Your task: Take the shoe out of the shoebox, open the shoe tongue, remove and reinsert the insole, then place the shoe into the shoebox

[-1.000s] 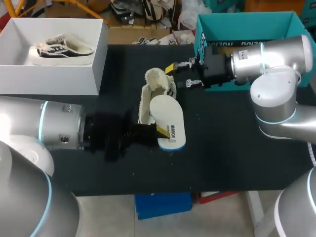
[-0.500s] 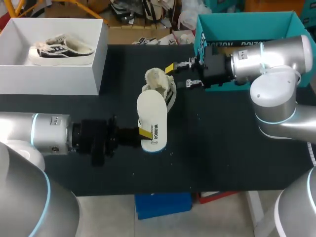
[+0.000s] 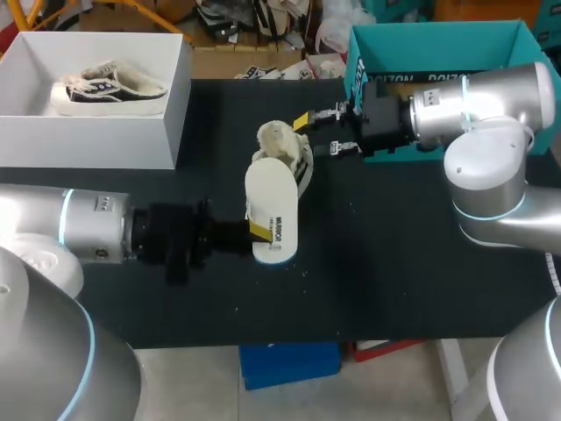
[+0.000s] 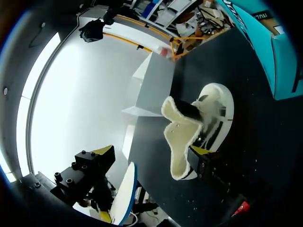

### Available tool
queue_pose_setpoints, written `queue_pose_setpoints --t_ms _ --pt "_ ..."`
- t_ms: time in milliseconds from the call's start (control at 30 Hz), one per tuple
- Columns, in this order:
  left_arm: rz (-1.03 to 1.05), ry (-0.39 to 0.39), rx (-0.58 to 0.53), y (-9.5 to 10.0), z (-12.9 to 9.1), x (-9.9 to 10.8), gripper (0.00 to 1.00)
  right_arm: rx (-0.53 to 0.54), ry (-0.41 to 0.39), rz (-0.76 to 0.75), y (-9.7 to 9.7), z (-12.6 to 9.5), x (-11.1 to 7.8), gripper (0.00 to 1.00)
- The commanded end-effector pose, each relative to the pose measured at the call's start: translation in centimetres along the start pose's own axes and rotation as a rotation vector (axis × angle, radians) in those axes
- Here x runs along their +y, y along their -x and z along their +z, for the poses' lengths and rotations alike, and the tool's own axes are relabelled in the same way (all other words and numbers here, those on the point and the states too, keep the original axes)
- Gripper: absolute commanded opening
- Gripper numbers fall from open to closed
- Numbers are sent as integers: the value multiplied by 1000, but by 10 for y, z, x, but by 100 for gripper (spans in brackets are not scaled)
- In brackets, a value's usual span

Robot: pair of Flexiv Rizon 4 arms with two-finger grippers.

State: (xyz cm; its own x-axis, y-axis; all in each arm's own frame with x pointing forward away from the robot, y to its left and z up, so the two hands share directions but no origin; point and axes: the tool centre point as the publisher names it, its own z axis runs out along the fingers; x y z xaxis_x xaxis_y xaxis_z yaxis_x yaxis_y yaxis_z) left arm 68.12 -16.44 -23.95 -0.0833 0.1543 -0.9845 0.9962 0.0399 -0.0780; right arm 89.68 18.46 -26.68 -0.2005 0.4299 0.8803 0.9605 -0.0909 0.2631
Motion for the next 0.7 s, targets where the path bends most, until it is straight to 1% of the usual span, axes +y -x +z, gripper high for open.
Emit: queue_pose_setpoints --t_ms 33,67,133,167,267,333,367,433,500,700 --pt "171 23 -57 0 11 -20 0 1 3 0 0 1 -1 100" --pt "168 12 -89 -2 11 -20 0 1 3 0 0 1 -1 100" --pt "216 21 -83 -3 11 -18 0 1 3 0 0 1 -1 100" --pt "227 19 -102 -3 11 -16 0 1 3 0 0 1 -1 100" --pt "281 21 -108 -5 10 -13 0 1 3 0 0 1 -1 100" --pt "295 21 -98 -10 10 -9 0 1 3 0 0 1 -1 100" --pt "293 11 -113 -12 9 -6 0 1 3 0 0 1 -1 100" --pt "266 21 -83 -18 10 2 0 1 3 0 0 1 -1 100" --pt "242 25 -77 -23 9 12 0 1 3 0 0 1 -1 100" --pt "266 38 -38 -32 5 42 0 1 3 0 0 1 -1 100"
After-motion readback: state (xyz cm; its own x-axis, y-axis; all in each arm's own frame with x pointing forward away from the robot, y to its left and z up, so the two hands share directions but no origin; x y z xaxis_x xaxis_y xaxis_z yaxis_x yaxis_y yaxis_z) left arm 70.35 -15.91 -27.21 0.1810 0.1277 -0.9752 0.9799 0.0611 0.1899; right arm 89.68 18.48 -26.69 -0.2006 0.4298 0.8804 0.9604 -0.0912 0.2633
